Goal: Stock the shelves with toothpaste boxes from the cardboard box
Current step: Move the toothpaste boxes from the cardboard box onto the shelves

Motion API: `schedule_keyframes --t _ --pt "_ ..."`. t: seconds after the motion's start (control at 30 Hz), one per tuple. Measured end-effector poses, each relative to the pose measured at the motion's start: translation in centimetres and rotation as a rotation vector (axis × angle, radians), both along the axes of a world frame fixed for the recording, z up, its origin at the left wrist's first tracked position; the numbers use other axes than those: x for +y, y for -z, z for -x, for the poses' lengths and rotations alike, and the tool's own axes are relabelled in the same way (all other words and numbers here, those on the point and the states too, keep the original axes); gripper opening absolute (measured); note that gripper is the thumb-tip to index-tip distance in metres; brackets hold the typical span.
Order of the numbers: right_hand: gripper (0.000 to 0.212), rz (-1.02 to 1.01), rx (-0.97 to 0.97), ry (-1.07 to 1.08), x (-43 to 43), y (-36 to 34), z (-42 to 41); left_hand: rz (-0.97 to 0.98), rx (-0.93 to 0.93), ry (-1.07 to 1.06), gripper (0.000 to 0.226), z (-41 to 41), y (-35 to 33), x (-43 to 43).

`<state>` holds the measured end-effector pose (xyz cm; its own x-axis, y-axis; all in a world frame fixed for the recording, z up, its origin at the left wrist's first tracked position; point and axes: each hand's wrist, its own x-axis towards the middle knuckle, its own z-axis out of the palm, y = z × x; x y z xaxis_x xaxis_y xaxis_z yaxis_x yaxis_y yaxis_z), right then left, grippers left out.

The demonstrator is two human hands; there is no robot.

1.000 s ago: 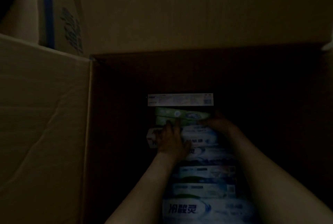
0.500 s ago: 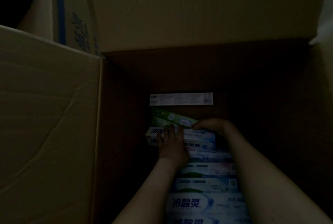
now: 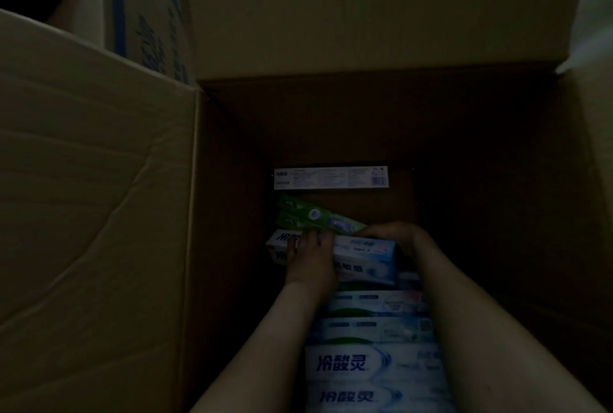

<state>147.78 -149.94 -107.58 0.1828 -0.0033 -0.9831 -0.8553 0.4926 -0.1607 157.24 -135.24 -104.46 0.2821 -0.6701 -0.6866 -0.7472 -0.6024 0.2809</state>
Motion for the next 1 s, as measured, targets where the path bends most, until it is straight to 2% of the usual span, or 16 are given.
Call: schedule_keyframes --t 0.03,0.13,0.23,0.3,0.4,0.47,0.57,0.67,0.7,0.8,0.83,0.93,1.0 --pt "0.008 0.037 -0.004 -0.011 0.3 -0.1 0.2 0.002 0.004 0.013 0.07 0.0 0.0 0.2" --pt "0.011 0.183 -0.055 -0.096 1.0 -1.6 0.0 -0.03 0.025 0.037 0.07 0.1 -1.0 0.6" --pt "0.027 0.292 -0.11 -0.075 0.5 -5.4 -0.3 -0.103 -0.004 0.072 0.072 0.3 -4.2 0.6" --pt "0.031 0.337 -0.107 -0.052 -0.2 -10.0 0.0 -0.095 0.006 0.041 0.078 0.8 -8.2 0.6" --pt "0.025 0.364 -0.088 -0.067 -0.9 -19.4 1.0 0.027 0.005 -0.022 0.092 1.2 -16.9 0.6" --pt "0.031 0.306 -0.096 -0.093 -1.1 -27.1 1.8 0.116 -0.086 0.061 0.096 0.9 -24.0 0.8" --pt "0.059 0.141 -0.119 -0.16 -0.8 -39.4 2.3 0.237 -0.261 0.233 0.089 -0.6 -35.0 1.5" --pt "0.067 0.035 -0.182 -0.217 0.0 -50.7 1.6 0.32 -0.324 0.323 0.091 -2.5 -45.6 3.0" --pt "0.067 0.0 -0.195 -0.223 0.4 -54.0 1.1 0.369 -0.318 0.326 0.094 -3.2 -48.6 3.8" --pt "0.031 -0.098 -0.255 -0.262 2.2 -63.5 -0.5 0.485 -0.304 0.306 0.086 -3.9 -56.9 7.2" --pt "0.03 -0.117 -0.269 -0.303 2.8 -65.9 -1.2 0.499 -0.314 0.273 0.081 -3.9 -59.2 8.6" --pt "0.07 -0.162 -0.34 -0.41 5.4 -71.8 -3.4 0.483 -0.387 0.159 0.077 -4.2 -65.0 12.8" --pt "0.082 -0.17 -0.372 -0.47 7.3 -74.5 -5.2 0.468 -0.429 0.08 0.077 -4.9 -68.4 15.5"
